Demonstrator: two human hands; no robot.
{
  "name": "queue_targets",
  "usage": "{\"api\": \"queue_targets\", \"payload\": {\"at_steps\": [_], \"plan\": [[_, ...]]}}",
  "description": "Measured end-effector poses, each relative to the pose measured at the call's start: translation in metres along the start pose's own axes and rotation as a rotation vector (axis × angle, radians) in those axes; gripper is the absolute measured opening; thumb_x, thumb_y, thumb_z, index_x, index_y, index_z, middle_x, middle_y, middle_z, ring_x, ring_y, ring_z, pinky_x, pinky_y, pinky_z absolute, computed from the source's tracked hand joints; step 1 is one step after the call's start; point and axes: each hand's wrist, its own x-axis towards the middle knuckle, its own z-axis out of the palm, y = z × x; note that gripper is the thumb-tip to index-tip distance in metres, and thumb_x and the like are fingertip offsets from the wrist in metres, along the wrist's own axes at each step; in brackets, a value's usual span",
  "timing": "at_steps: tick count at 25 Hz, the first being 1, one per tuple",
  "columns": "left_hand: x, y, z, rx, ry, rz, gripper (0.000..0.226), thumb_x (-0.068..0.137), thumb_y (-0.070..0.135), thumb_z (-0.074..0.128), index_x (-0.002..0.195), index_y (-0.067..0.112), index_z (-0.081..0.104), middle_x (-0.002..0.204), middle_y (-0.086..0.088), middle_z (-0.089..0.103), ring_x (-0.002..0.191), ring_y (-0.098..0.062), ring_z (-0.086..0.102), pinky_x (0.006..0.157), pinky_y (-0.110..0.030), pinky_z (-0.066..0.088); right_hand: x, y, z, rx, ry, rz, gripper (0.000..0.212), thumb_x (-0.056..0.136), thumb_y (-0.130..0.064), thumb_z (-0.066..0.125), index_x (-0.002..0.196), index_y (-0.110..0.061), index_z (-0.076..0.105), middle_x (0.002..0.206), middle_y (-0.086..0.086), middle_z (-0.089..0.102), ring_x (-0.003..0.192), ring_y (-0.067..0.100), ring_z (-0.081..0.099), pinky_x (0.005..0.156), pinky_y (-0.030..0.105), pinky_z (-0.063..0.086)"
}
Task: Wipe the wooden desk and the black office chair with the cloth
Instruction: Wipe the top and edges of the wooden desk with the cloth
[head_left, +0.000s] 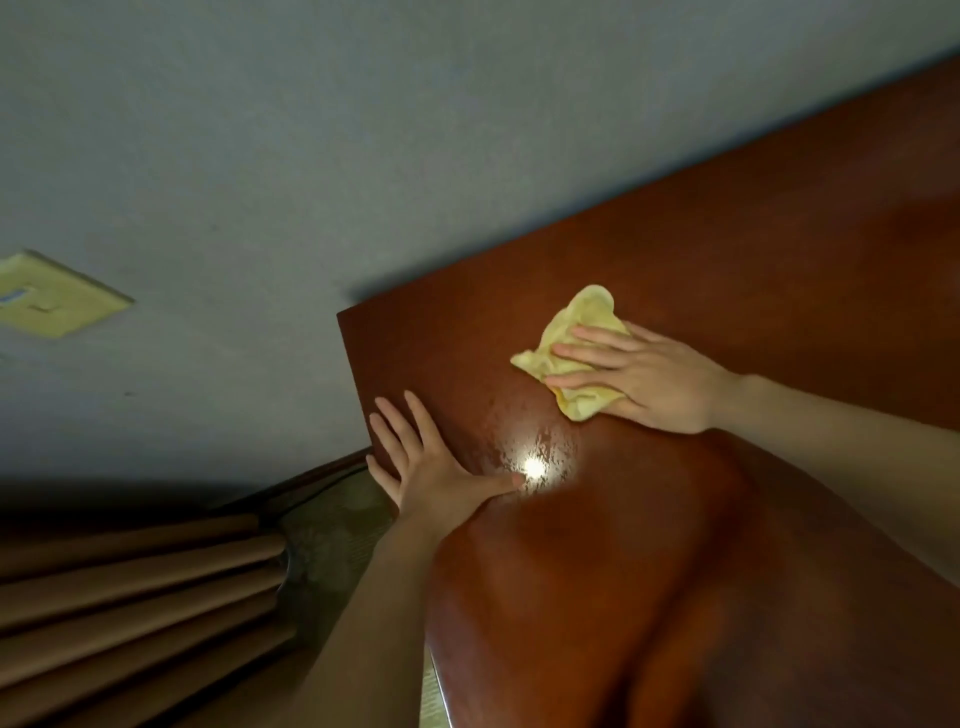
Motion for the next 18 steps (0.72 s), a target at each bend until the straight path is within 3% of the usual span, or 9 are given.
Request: {"api": "queue_targets", "payload": {"at_steps": [3,9,14,18], "plan": [[0.004,0.001,0.000,0.026,-0.021,-0.011,0.154,0.041,0.082,0.069,0.117,0.032,-0.055,0.132,0.000,-0.058,0.119,-0.016,-0.053,0.106,-0.052,-0.020,0.033,0.006,-0.017,-0.006,0.047,0.145,0.050,0.093,-0.055,0.015,0.140,-0.054,-0.002,0.156,-0.021,-0.005,0.143,0.005,-0.014,0.114,0.035,-0.008],[0.011,0.002,0.000,0.077,-0.059,-0.049,0.158,0.040,0.082,0.069,0.117,0.028,-0.058,0.123,-0.001,-0.064,0.119,-0.021,-0.054,0.105,-0.052,-0.020,0.130,-0.007,-0.024,0.037,0.070,0.338,0.052,0.097,-0.053,0.016,0.147,-0.047,0.003,0.159,-0.012,-0.006,0.145,0.015,-0.013,0.115,0.043,-0.007],[0.011,0.007,-0.005,0.099,-0.119,-0.076,0.158,0.043,0.081,0.070,0.117,0.025,-0.058,0.127,-0.005,-0.062,0.122,-0.023,-0.053,0.107,-0.055,-0.018,0.163,-0.034,-0.024,0.055,0.049,0.305,0.052,0.098,-0.051,0.021,0.147,-0.046,0.005,0.159,-0.011,-0.008,0.145,0.017,-0.015,0.114,0.046,-0.008],[0.010,0.008,-0.009,0.111,-0.148,-0.078,0.159,0.043,0.079,0.071,0.123,0.023,-0.053,0.129,-0.007,-0.060,0.121,-0.023,-0.053,0.107,-0.056,-0.018,0.140,-0.069,-0.010,0.043,0.070,0.198,0.053,0.097,-0.050,0.024,0.147,-0.046,0.007,0.159,-0.012,-0.006,0.145,0.017,-0.014,0.114,0.046,-0.006]]}}
